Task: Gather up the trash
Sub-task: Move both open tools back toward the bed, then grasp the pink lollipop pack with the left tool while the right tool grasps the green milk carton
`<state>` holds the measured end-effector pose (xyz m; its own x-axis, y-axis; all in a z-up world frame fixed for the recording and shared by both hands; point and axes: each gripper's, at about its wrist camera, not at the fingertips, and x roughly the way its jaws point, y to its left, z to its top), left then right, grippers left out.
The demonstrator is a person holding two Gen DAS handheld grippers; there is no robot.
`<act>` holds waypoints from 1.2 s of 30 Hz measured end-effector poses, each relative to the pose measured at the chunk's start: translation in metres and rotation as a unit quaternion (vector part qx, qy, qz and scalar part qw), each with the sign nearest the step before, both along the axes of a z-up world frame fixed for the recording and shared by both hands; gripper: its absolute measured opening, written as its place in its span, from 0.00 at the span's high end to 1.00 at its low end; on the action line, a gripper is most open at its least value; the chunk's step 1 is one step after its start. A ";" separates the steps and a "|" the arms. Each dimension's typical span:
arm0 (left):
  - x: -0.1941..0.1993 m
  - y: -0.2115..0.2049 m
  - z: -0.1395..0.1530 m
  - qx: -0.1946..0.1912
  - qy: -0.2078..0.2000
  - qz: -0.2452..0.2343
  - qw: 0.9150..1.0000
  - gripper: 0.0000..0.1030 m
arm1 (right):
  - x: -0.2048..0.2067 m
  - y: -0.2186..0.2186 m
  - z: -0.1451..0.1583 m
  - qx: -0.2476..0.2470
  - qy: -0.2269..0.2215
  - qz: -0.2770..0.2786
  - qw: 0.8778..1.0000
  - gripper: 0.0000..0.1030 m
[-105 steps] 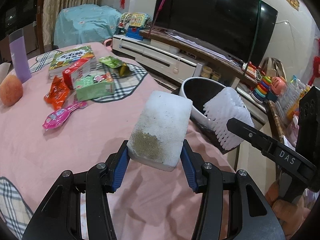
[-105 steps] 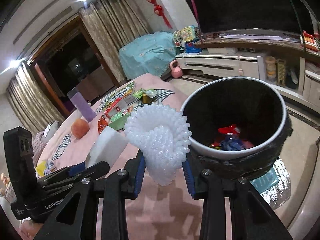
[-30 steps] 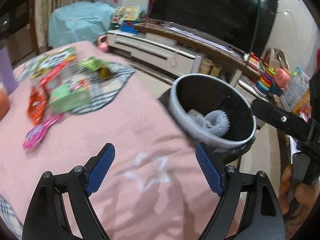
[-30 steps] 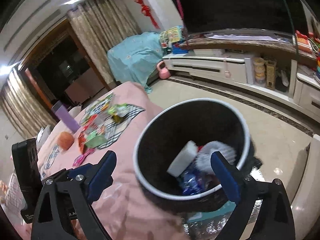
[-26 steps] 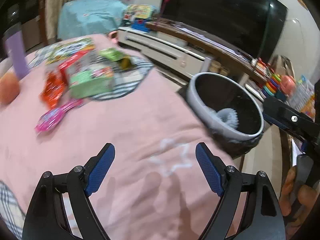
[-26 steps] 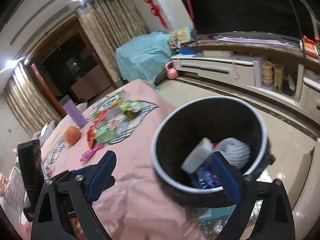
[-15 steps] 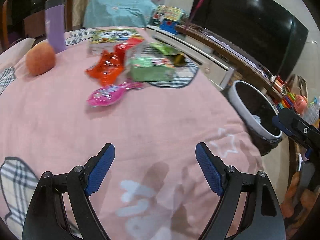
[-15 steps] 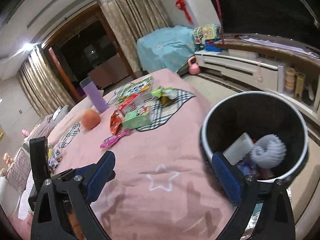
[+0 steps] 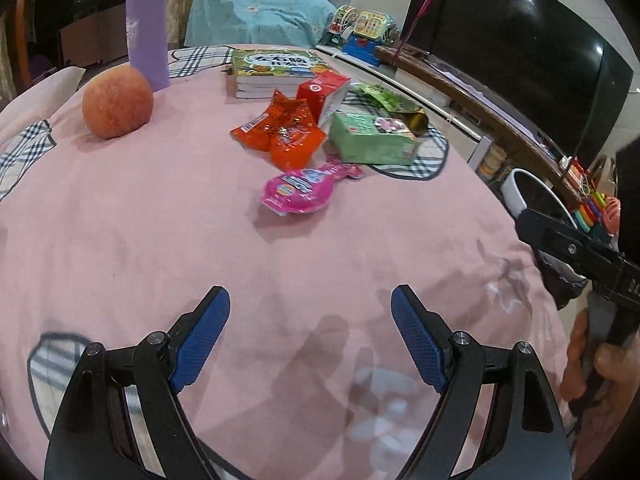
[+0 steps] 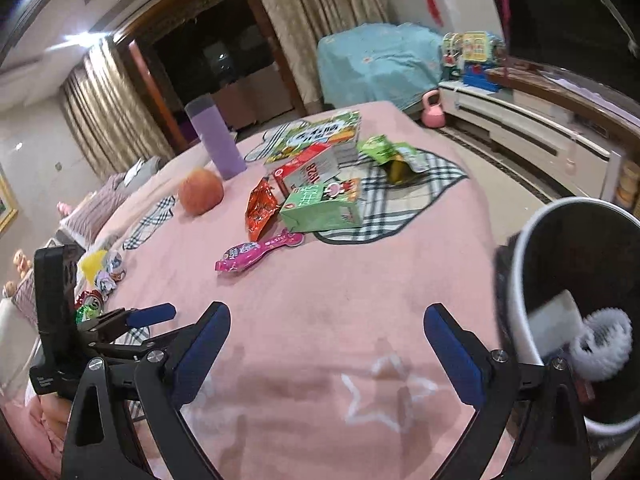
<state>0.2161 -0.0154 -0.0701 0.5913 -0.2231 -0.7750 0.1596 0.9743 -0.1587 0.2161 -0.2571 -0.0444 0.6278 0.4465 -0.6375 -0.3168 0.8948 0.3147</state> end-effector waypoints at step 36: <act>0.041 0.065 -0.010 -0.030 0.012 0.069 0.997 0.57 | 0.156 0.048 -0.011 0.000 0.028 0.026 0.999 0.08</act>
<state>0.2571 0.0494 -0.0797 0.6007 -0.1879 -0.7771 0.0202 0.9752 -0.2202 0.3722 -0.2095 -0.0549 0.5675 0.4773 -0.6709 -0.3438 0.8778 0.3337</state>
